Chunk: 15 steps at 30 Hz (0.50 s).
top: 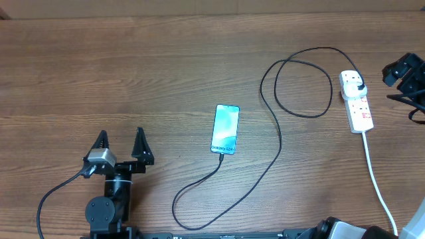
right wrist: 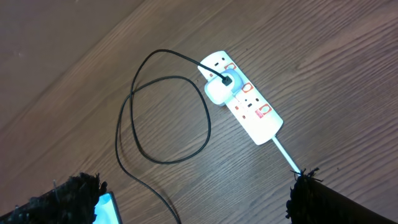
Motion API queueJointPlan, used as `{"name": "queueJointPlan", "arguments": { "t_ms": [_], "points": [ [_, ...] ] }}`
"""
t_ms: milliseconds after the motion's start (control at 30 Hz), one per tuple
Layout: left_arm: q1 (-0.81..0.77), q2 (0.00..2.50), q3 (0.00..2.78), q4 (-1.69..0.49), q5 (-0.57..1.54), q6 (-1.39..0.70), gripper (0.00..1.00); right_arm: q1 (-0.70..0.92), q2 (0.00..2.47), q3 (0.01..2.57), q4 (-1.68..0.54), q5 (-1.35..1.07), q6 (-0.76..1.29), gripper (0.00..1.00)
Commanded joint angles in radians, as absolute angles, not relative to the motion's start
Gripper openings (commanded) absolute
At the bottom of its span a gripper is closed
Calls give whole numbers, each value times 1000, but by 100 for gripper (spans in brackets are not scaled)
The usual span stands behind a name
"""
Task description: Plug charger to phone and switch on socket
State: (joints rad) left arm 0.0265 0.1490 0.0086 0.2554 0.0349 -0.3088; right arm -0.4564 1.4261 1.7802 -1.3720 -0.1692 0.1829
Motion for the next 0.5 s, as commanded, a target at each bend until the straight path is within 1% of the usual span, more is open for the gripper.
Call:
{"name": "queueJointPlan", "arguments": {
  "t_ms": [0,267,367,467],
  "points": [
    [49,110,5,223,59,-244,100,-451,1421,1799,-1368,-172,186,100],
    [82,2,5,-22,79,-184,100,-451,1421,1799,-1368,-172,186,100],
    [88,2,5,-75,79,-178,100,-451,1421,1799,-1368,-172,186,100],
    [92,2,5,-73,91,-129,99,-451,1421,1799,-1368,-173,186,100]
  ]
}}
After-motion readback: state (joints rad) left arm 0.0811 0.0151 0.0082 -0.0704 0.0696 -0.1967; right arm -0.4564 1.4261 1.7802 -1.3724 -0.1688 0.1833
